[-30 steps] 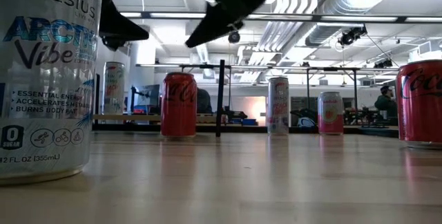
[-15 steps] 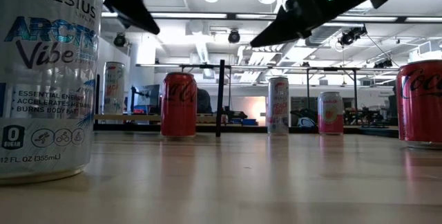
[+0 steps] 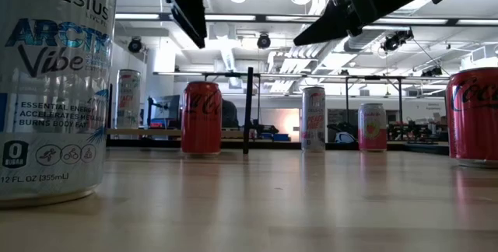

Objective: Place canned beverage on shelf
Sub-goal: Put the left red-black soda can on the shelf

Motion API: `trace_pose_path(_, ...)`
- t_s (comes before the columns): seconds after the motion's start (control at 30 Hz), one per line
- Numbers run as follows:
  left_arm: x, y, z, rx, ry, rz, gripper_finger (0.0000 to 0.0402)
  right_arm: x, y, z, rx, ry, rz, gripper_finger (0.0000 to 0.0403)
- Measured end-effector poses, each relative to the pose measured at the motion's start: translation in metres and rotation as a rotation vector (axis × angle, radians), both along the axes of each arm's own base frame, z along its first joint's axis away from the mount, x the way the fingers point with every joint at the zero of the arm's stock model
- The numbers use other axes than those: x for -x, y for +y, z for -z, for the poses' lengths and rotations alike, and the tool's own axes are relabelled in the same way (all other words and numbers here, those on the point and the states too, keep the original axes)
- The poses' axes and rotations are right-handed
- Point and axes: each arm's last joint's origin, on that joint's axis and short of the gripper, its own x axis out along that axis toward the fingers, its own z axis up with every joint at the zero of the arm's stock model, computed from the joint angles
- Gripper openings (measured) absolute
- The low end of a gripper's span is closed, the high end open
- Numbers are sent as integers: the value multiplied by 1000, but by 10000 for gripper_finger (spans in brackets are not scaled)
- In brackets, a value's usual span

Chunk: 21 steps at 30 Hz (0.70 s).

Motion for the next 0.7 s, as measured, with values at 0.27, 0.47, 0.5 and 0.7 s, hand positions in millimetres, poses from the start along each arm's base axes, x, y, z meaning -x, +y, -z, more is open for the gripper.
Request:
trace_pose_path(0.27, -18, 34, 25, 92, 159, -17, 316, 0, 1, 1, -9, 13, -12, 0)
trace_pose_path(0.47, -23, 53, 37, 112, 175, -39, 316, 1, 1, 2, -9, 20, -12, 0)
trace_pose_path(0.5, -24, 54, 38, 124, 169, -40, 316, 1, 1, 2, -9, 20, -12, 0)
trace_pose_path(0.7, -29, 57, 48, 159, 189, -40, 315, 1, 1, 2, -9, 22, -12, 0)
